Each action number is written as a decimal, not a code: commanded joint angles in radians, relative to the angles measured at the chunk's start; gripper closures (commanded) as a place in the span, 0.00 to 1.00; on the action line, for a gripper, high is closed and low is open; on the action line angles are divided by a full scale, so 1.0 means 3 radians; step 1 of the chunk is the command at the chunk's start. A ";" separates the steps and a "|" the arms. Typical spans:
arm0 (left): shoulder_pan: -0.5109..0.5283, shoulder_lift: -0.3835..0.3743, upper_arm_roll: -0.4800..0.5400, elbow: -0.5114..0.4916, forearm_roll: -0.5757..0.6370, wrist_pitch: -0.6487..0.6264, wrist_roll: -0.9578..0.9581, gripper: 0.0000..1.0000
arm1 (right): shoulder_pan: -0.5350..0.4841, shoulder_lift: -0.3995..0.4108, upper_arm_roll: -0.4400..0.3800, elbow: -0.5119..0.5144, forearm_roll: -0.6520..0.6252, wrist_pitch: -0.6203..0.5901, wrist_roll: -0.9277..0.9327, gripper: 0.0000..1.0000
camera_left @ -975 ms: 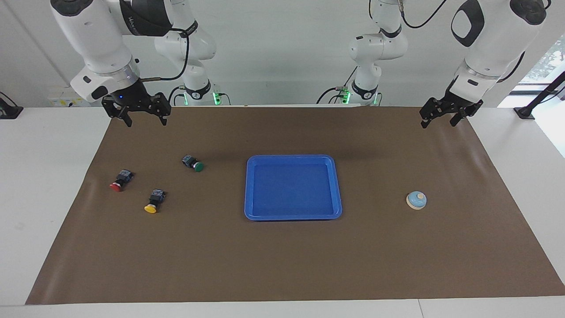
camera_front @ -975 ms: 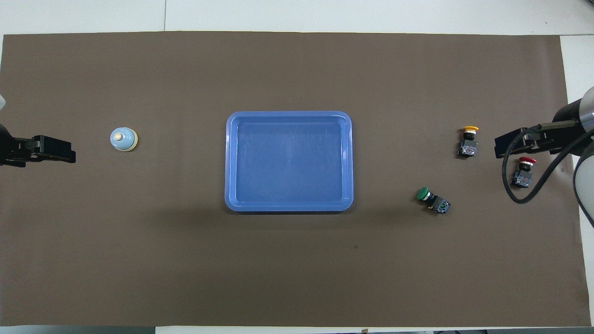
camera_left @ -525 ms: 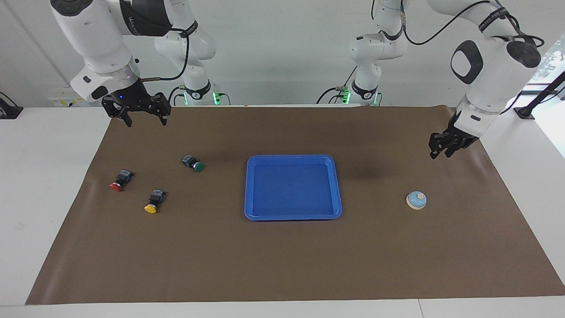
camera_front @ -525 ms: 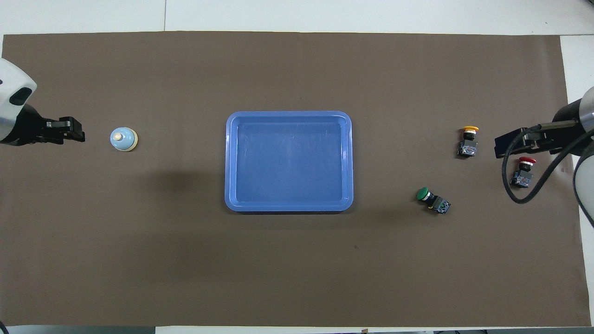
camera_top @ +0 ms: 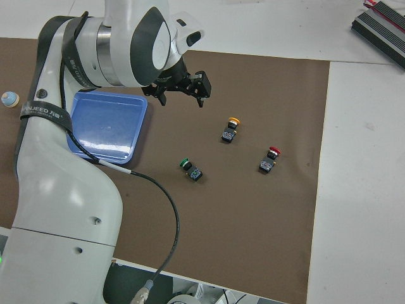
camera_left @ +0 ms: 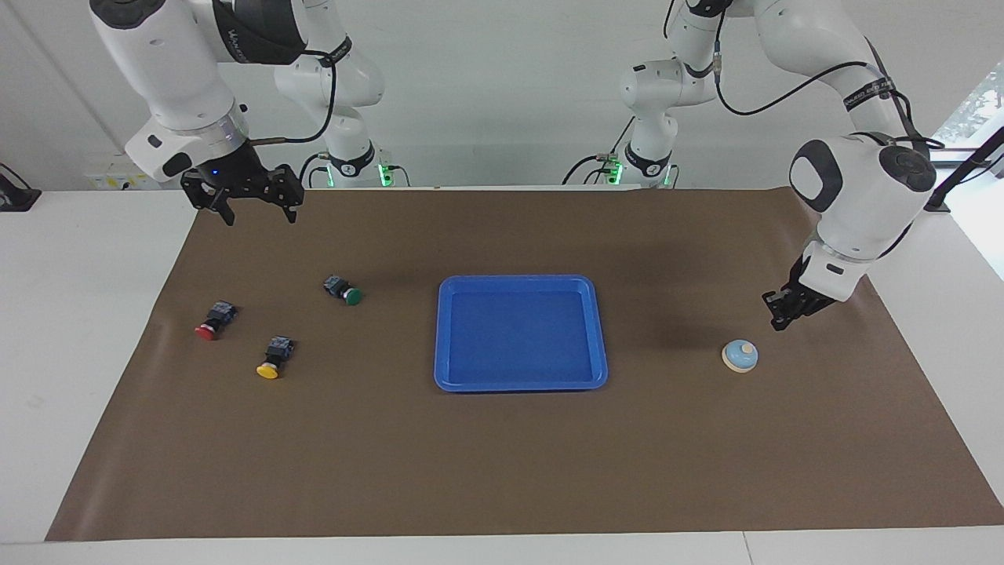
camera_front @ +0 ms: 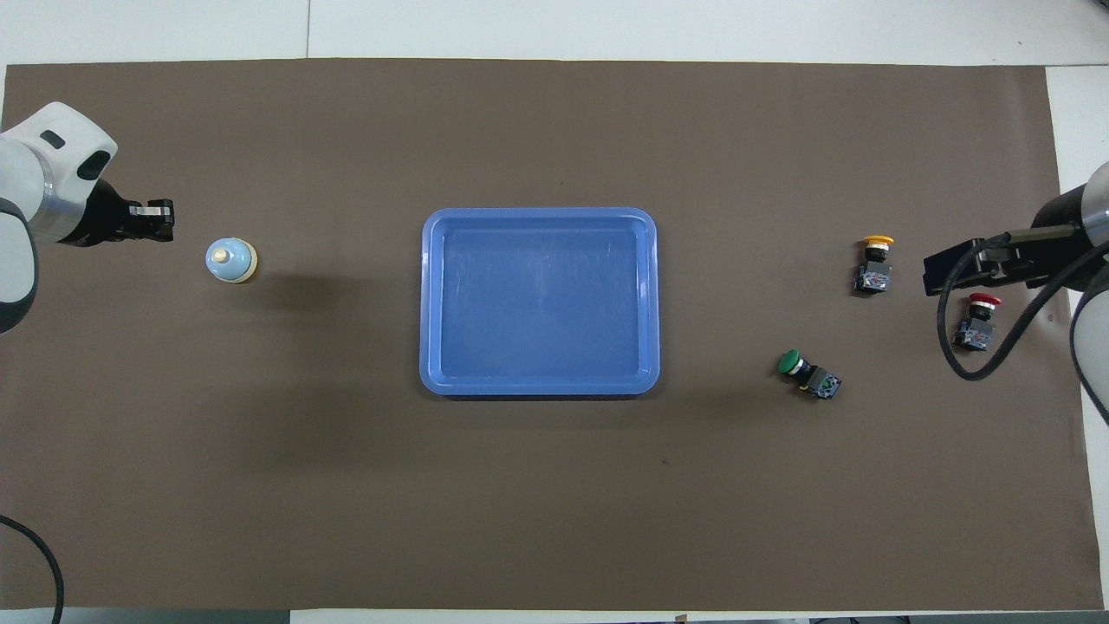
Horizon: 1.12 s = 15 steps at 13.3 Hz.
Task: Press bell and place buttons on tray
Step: 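Move the left gripper over the bell and press down on it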
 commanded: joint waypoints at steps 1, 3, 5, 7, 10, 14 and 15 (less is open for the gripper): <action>0.0052 0.0161 -0.0018 0.0031 0.0038 0.0167 0.0031 1.00 | -0.0023 -0.0006 0.0000 0.0000 -0.0001 -0.0036 -0.0086 0.00; 0.0047 0.0264 -0.0018 0.0021 0.0038 0.0295 0.0031 1.00 | -0.0023 -0.0006 0.0000 0.0000 -0.0001 -0.0036 -0.0086 0.00; 0.0026 0.0305 -0.0018 0.0016 0.0038 0.0306 0.0026 1.00 | -0.0023 -0.0006 0.0000 0.0000 -0.0001 -0.0036 -0.0086 0.00; 0.0001 0.0351 -0.0018 0.0011 0.0038 0.0306 0.0021 1.00 | -0.0023 -0.0006 0.0000 0.0000 -0.0001 -0.0036 -0.0086 0.00; -0.0004 0.0341 -0.0013 -0.0116 0.0038 0.0357 0.0016 1.00 | -0.0023 -0.0006 0.0000 0.0000 -0.0001 -0.0036 -0.0086 0.00; -0.0015 0.0341 -0.0018 -0.0270 0.0038 0.0525 0.0001 1.00 | -0.0023 -0.0006 0.0000 0.0000 -0.0001 -0.0036 -0.0086 0.00; -0.0020 0.0346 -0.0018 -0.0331 0.0038 0.0597 0.0000 1.00 | -0.0023 -0.0006 0.0000 0.0000 -0.0001 -0.0036 -0.0086 0.00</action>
